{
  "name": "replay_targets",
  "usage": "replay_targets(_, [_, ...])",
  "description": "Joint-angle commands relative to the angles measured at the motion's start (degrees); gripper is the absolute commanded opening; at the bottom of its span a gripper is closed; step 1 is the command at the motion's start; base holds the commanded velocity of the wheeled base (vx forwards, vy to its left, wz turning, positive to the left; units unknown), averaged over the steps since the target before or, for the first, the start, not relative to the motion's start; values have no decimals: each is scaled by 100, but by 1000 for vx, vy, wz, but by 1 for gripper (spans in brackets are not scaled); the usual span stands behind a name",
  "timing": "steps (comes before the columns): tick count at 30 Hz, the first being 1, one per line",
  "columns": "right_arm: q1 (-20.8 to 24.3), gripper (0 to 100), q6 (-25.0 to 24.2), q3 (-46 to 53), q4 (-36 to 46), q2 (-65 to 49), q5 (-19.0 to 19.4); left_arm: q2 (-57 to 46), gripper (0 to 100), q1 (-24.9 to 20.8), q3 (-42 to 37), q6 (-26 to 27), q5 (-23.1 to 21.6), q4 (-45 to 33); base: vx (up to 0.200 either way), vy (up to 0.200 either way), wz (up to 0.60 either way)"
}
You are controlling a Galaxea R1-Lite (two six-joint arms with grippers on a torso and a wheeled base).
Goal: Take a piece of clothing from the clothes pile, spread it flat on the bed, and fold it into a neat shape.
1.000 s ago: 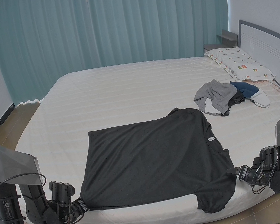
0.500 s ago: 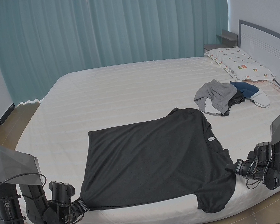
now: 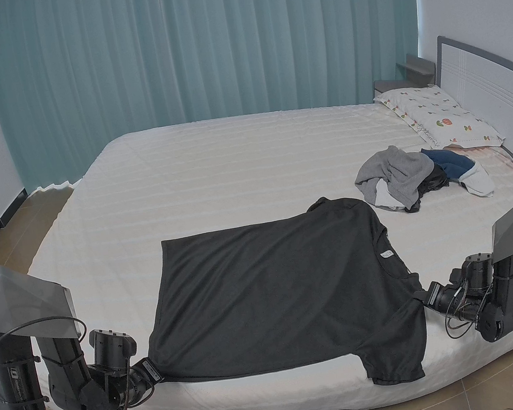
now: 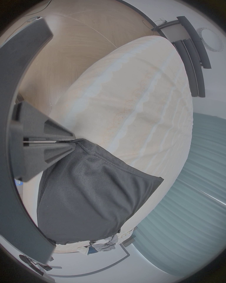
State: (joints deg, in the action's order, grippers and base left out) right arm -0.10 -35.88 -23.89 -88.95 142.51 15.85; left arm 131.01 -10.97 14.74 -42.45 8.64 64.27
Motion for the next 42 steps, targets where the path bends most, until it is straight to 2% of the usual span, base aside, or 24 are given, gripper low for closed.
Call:
replay_targets(1, [-52, 100, -25, 51, -69, -100, 6, 82, 0, 7, 3, 0, 6, 7, 0, 0, 0])
replay_targets(5, [-157, 100, -25, 359, -69, -443, 147, 74, 0, 60, 12, 0, 6, 7, 0, 0, 0])
replay_targets(9, [-166, 100, 134, 825, -69, -619, 560, 65, 0, 69, 29, 0, 6, 16, 0, 0, 0])
replay_targets(12, [-166, 100, 722, 1282, -69, -593, 894, 38, 0, 69, 29, -9, 6, 16, 0, 0, 0])
replay_targets(16, [-166, 100, 1215, 1625, -69, -549, 1368, 38, 0, 69, 29, 0, 6, 16, 0, 0, 0])
replay_targets(21, [-148, 100, 1628, 1660, -69, -276, 1386, 38, 0, 78, 29, 0, 6, 16, 0, 0, 0])
replay_targets(25, [-148, 100, 1724, 1625, -69, -206, 1386, 38, 0, 69, 29, 0, 6, 16, 0, 0, 0])
replay_targets(40, [36, 100, 1637, 1300, -69, -56, 1333, 56, 0, 69, 29, 0, 6, 7, 0, 0, 0])
replay_targets(41, [19, 0, 1628, 1317, -69, -48, 1298, 65, 0, 69, 29, 0, 6, 7, 0, 0, 0])
replay_targets(42, [-34, 0, 1637, 1352, -69, -48, 1298, 74, 0, 69, 29, 0, 6, 16, 0, 0, 0])
